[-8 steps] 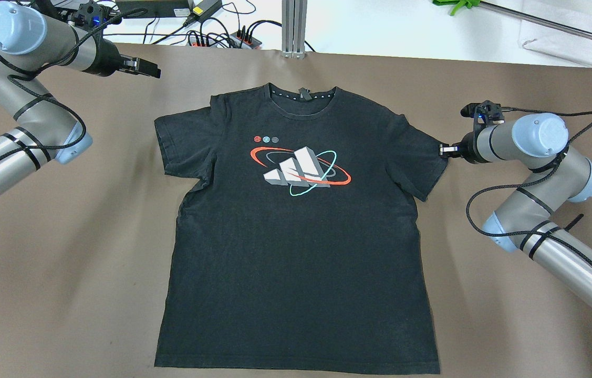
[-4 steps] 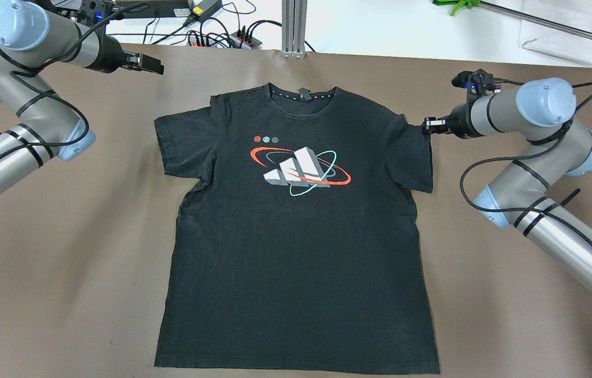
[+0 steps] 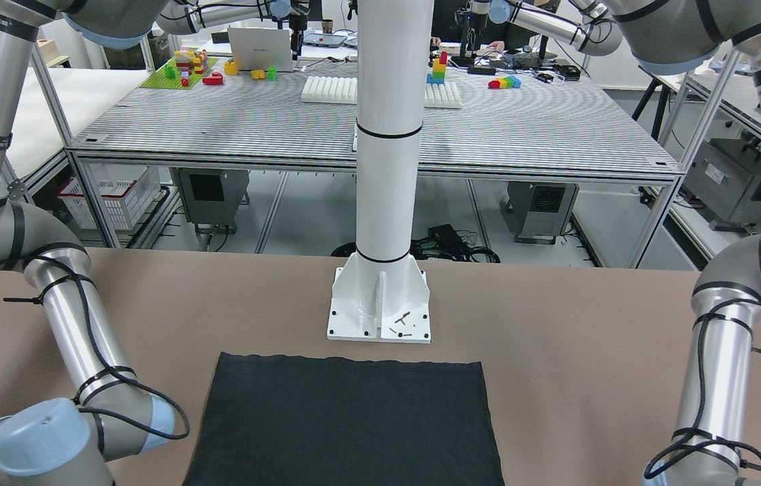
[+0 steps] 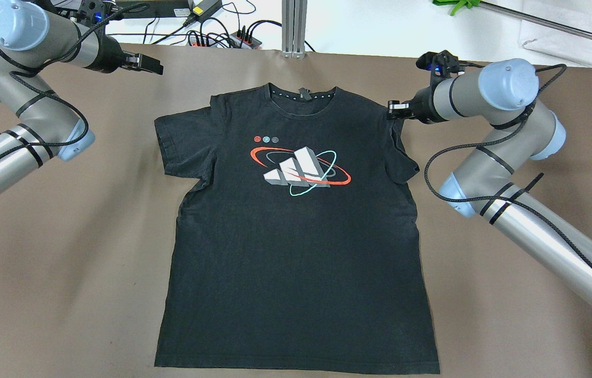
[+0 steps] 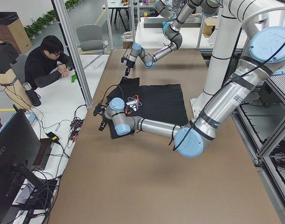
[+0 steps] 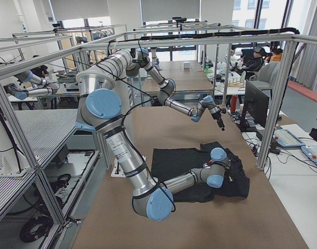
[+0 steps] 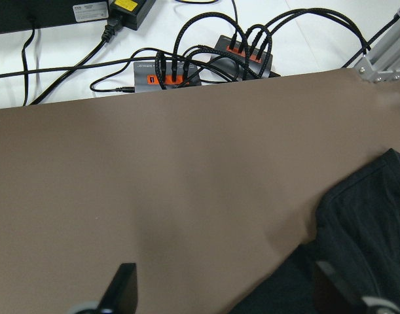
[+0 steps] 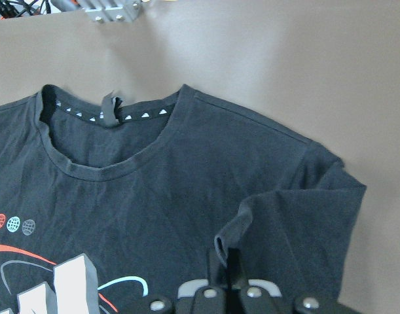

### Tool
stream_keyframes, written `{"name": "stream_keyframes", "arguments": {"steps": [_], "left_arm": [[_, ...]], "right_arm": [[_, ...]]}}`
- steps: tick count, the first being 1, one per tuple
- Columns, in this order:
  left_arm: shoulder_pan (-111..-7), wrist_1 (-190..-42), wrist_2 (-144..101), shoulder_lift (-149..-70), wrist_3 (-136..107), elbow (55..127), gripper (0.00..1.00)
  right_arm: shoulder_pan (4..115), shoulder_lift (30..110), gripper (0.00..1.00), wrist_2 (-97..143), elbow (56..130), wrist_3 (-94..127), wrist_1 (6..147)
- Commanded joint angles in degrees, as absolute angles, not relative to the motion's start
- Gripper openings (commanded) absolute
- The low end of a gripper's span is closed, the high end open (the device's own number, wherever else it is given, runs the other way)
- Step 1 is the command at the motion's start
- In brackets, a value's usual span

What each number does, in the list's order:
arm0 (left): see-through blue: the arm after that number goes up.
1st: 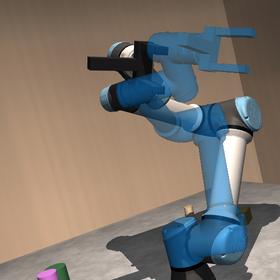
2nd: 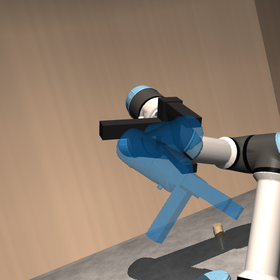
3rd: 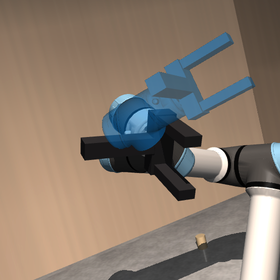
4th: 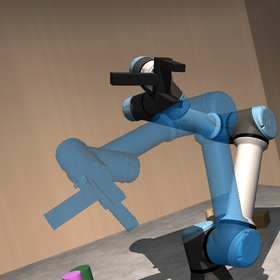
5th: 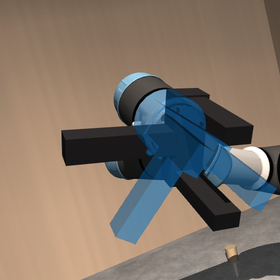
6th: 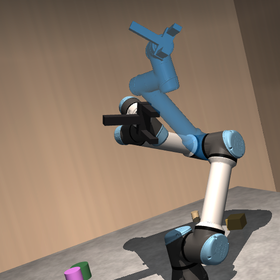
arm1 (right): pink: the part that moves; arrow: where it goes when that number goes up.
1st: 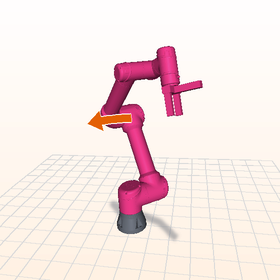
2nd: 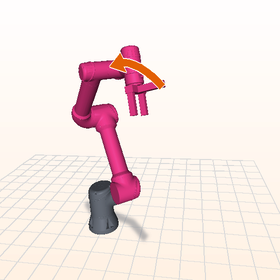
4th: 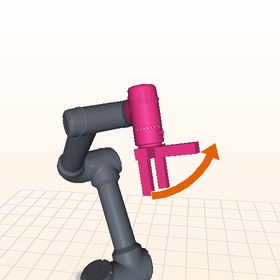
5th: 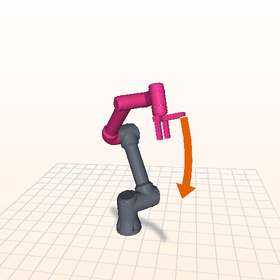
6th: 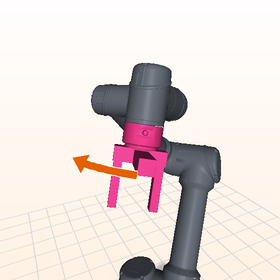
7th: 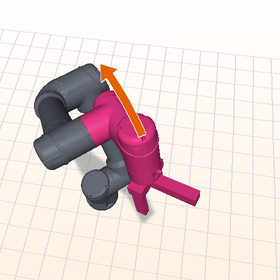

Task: Fold clothes
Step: 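Grasp the sleeve nearest the right gripper and fold it onto the shirt's chest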

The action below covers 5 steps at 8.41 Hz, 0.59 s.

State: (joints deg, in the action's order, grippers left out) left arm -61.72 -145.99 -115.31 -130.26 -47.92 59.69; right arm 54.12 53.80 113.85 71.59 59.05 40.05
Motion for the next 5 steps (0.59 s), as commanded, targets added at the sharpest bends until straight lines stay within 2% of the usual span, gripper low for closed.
{"name": "stream_keyframes", "arguments": {"steps": [1, 5], "left_arm": [[-61.6, -146.0, -114.9, -130.3, -47.9, 59.7, 0.94], [-61.4, -146.1, -114.0, -130.9, -48.0, 59.2, 0.94]], "right_arm": [[48.6, 51.6, 0.0, 105.8, 71.3, 60.0, 40.1], [46.7, 50.7, 0.0, 102.6, 70.9, 60.5, 40.1]]}}
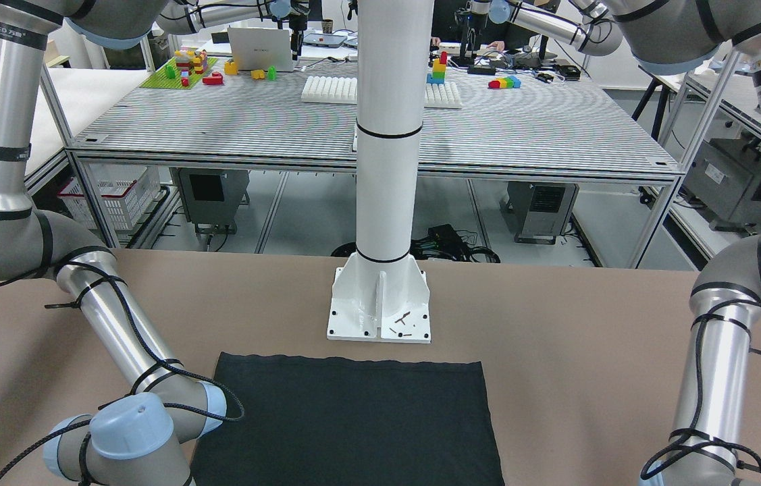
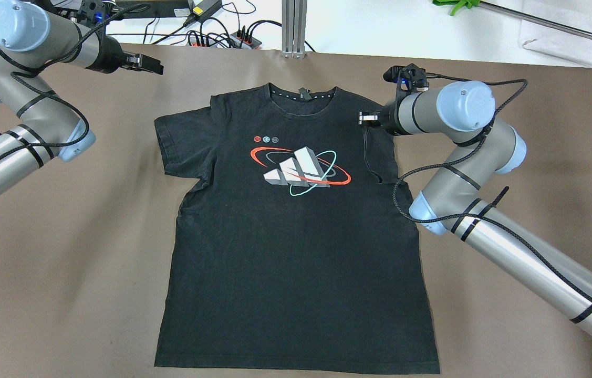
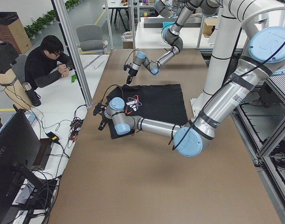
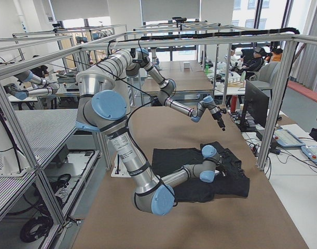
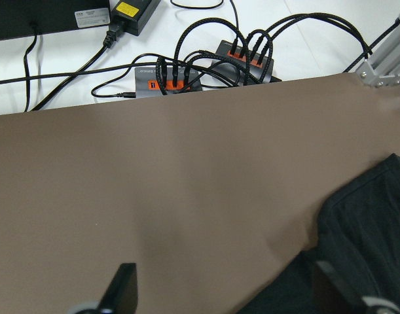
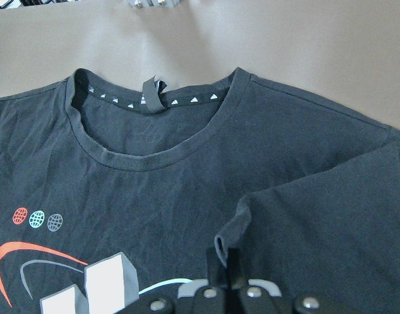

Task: Fold clothes
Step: 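Grasp the sleeve nearest the right gripper and fold it onto the shirt's chest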

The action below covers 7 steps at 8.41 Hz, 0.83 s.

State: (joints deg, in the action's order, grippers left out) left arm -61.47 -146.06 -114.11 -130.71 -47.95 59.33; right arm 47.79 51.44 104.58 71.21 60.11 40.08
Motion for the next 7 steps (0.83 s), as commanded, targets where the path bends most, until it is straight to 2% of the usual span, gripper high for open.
{"name": "stream_keyframes", "arguments": {"steps": [1, 3, 4, 5, 7], "left_arm": [[-61.4, -146.1, -114.0, -131.2, -47.9, 58.5, 0.94], [-61.4, -146.1, -114.0, -131.3, -47.9, 58.4, 0.94], [-61.4, -146.1, -114.0, -131.4, -47.9, 58.4, 0.94], [-61.4, -146.1, -113.9, -131.4, -47.9, 58.4, 0.94], [-61.2, -146.3, -113.3, -131.4, -47.8, 58.1, 0.94]], "right_arm": [[45.9, 50.3, 0.0, 101.7, 70.9, 60.6, 40.1], [45.6, 49.4, 0.0, 101.4, 70.2, 60.9, 40.1], [45.6, 49.3, 0.85, 101.3, 69.8, 60.8, 40.1], [45.6, 49.7, 0.94, 100.0, 69.7, 60.7, 39.7], [45.6, 49.7, 0.94, 99.7, 69.6, 60.8, 39.7]]}}
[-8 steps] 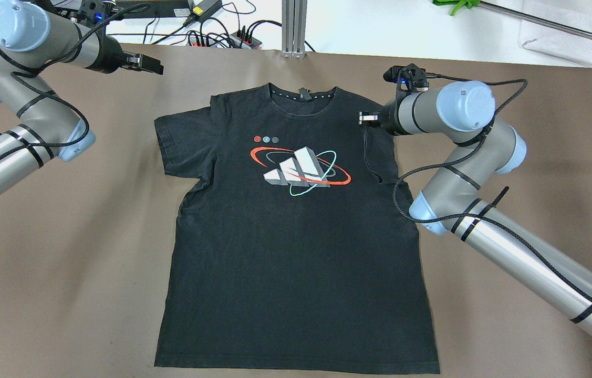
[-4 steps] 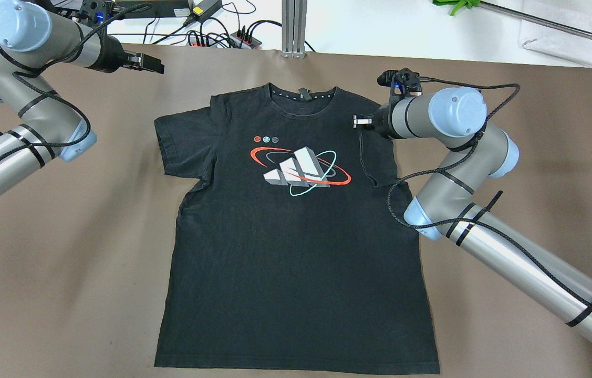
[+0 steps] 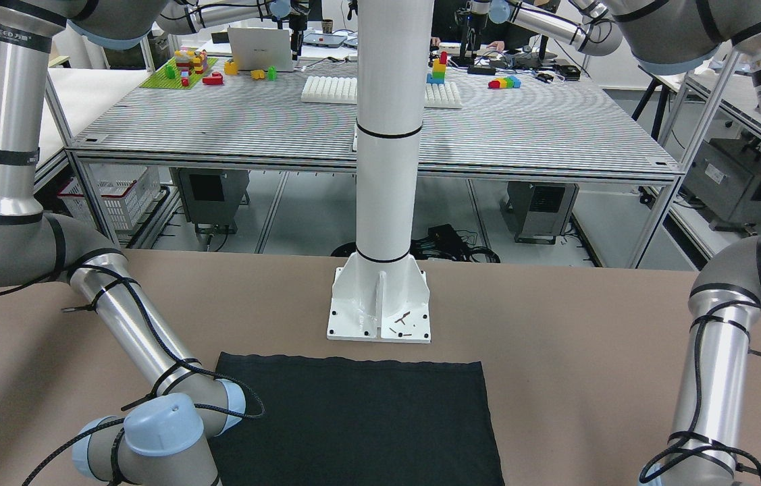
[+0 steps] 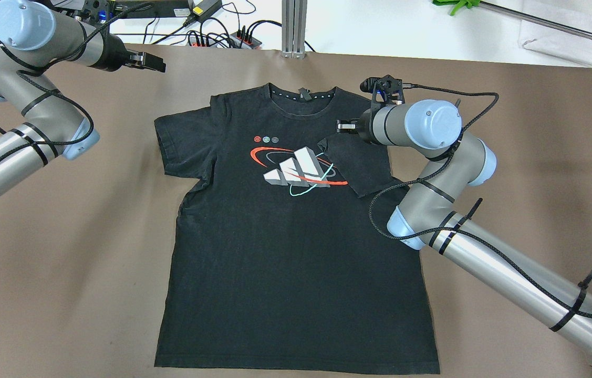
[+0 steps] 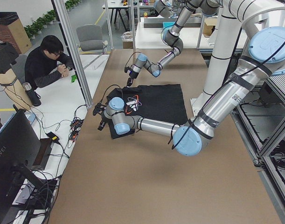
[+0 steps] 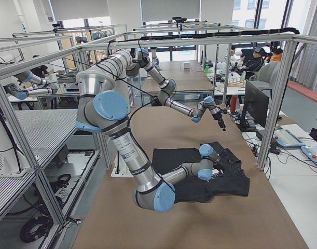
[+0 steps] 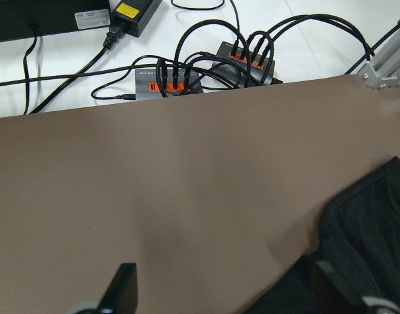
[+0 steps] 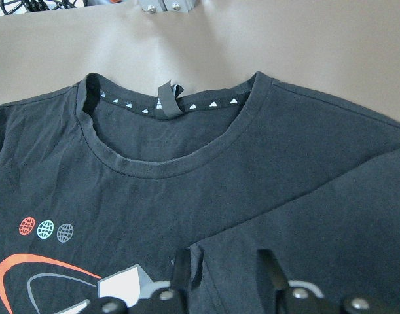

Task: Fold clothes
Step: 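Grasp the sleeve nearest the right gripper and fold it onto the shirt's chest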

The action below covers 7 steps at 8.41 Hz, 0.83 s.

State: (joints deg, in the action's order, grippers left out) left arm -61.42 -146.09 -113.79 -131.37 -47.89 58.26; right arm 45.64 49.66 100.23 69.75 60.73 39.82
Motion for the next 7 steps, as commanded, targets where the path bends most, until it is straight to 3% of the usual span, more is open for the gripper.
{"name": "stream_keyframes", "arguments": {"steps": [1, 4, 7], "left_arm": [[-60.6, -146.7, -113.4, -131.5, -48.1, 58.5, 0.94], [-60.3, -146.2, -115.5, -130.4, -49.0, 61.8, 0.94], [-56.8, -147.7, -114.3, -124.0, -48.4, 64.5, 0.94]], "right_arm": [[45.8, 49.5, 0.94, 99.8, 69.6, 61.3, 39.8], [50.1, 49.7, 0.94, 107.3, 69.8, 63.3, 40.2], [55.2, 51.1, 0.94, 115.7, 70.3, 62.3, 41.0]]}}
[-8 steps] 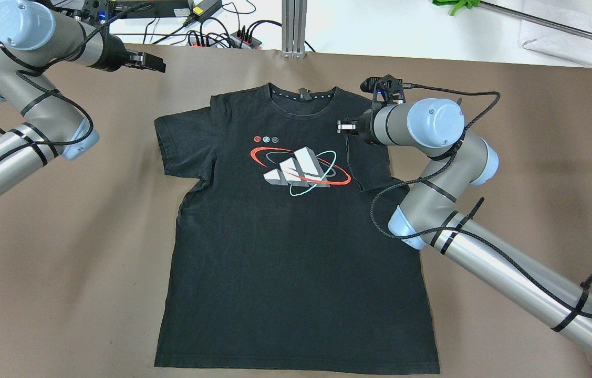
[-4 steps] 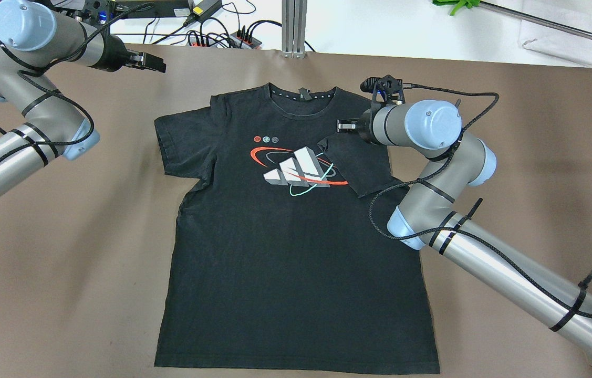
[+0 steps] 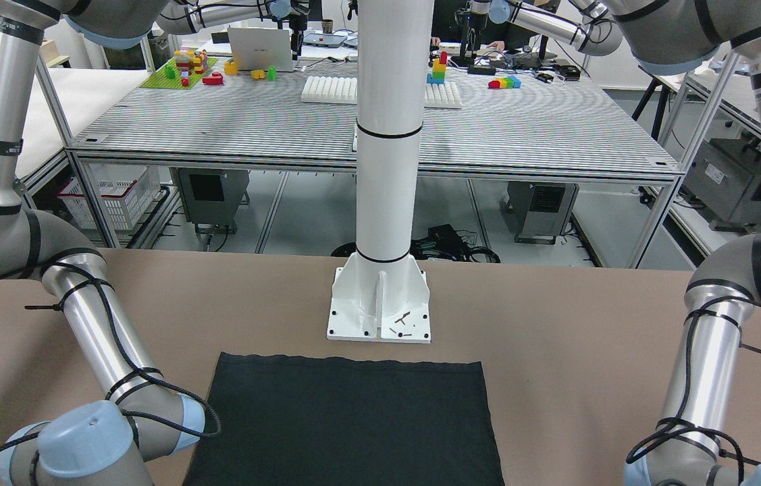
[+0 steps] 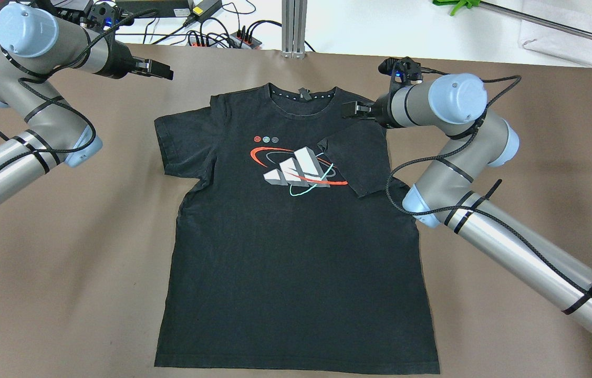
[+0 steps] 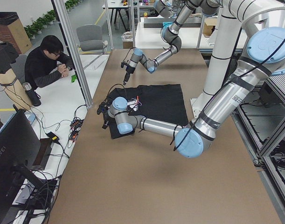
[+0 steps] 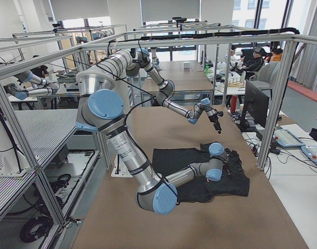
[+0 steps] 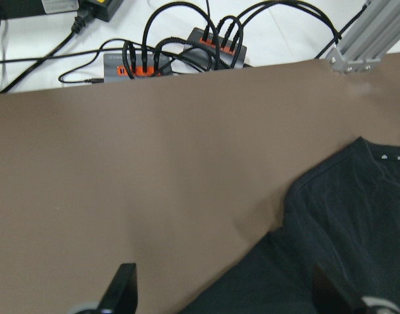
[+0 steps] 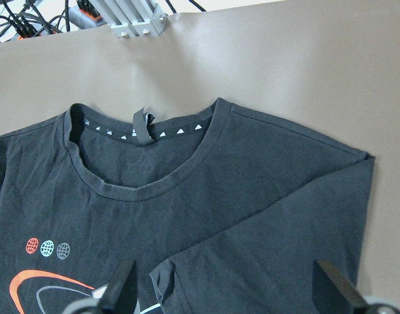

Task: Fold clothes
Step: 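Grasp the sleeve nearest the right gripper and fold it onto the shirt's chest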

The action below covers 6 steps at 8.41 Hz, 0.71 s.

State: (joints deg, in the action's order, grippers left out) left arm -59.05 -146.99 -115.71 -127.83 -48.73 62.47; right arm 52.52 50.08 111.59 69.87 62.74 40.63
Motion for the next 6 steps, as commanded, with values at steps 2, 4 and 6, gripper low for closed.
{"name": "stream_keyframes", "arguments": {"steps": [2, 4, 6], "left_arm": [[-53.6, -147.4, -107.5, -123.6, -48.4, 64.3, 0.94], [-51.5, -146.9, -105.3, -124.4, -48.2, 63.0, 0.94], [-51.4, -146.8, -105.3, -125.0, -45.2, 61.0, 0.94]], "right_arm": [[55.2, 51.8, 0.94, 115.7, 70.3, 61.3, 41.1], [55.2, 52.5, 0.94, 115.4, 70.2, 61.3, 41.0], [55.2, 53.1, 0.94, 115.1, 70.3, 61.3, 41.0]]}}
